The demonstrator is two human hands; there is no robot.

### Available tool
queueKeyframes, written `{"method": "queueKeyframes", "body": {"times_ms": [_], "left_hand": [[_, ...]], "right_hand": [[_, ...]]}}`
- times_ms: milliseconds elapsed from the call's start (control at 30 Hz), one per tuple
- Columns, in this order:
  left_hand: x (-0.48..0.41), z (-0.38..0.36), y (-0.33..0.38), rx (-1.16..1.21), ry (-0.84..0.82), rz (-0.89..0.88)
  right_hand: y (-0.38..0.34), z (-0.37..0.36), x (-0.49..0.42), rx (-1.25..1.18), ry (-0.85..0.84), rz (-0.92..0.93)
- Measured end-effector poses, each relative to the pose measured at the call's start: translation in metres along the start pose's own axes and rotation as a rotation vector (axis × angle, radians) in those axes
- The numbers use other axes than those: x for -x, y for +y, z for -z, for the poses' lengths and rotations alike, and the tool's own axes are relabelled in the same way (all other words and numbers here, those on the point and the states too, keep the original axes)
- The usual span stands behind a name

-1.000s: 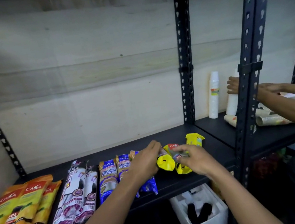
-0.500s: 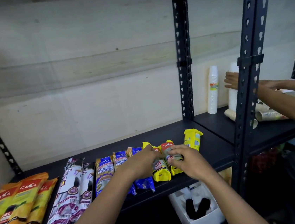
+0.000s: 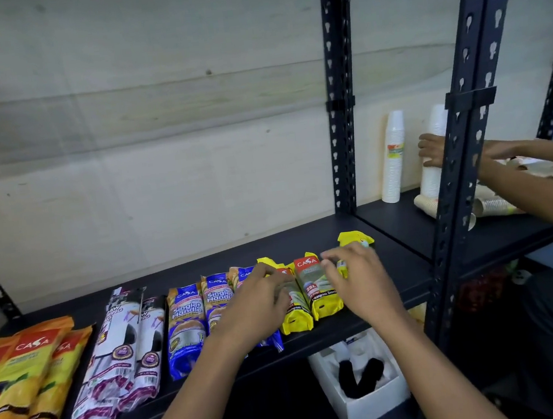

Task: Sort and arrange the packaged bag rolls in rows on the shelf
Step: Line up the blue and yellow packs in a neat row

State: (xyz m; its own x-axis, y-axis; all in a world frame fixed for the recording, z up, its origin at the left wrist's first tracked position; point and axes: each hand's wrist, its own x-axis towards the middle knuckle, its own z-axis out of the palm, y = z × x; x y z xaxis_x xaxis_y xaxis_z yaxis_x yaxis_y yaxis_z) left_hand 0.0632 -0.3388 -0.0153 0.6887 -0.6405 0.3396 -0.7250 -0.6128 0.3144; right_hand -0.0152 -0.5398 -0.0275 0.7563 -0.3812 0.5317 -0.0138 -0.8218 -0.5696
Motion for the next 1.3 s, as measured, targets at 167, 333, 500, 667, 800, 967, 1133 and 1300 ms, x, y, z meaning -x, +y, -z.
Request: {"method": "queueKeyframes", "body": {"times_ms": [167, 333, 500, 667, 800, 967, 1133, 1300], "left_hand": [[0.007, 0.001, 0.001, 0.044, 0.101, 0.001], [0.019, 0.007, 0.002, 0.047, 0.112, -0.006], [0.03, 0.013, 0.001, 0.068, 0.11, 0.006], [0.041, 0.016, 0.001, 0.067, 0.102, 0.014], [0.048, 0.022, 0.001, 0.045, 0.114, 0.008], [0.042, 0.024, 0.013, -0.017, 0.158, -0.026], [0.026, 0.02, 0.028, -0.053, 0.083, -0.073], [0.01, 0.006, 0.037, -0.137, 0.006, -0.072]], "right_hand": [[0.017, 0.009, -0.021, 0.32, -0.299, -0.159], [0.029, 0.009, -0.029, 0.449, -0.544, -0.075], [0.047, 0.005, -0.028, 0.413, -0.357, 0.014], [0.055, 0.006, -0.01, 0.317, -0.162, 0.121], [0.053, 0.015, 0.008, 0.119, 0.024, 0.218], [0.037, 0.028, 0.027, -0.151, 0.183, 0.164], [0.053, 0.022, 0.036, -0.248, 0.18, -0.053], [0.064, 0.008, 0.047, -0.231, 0.182, -0.117]]}}
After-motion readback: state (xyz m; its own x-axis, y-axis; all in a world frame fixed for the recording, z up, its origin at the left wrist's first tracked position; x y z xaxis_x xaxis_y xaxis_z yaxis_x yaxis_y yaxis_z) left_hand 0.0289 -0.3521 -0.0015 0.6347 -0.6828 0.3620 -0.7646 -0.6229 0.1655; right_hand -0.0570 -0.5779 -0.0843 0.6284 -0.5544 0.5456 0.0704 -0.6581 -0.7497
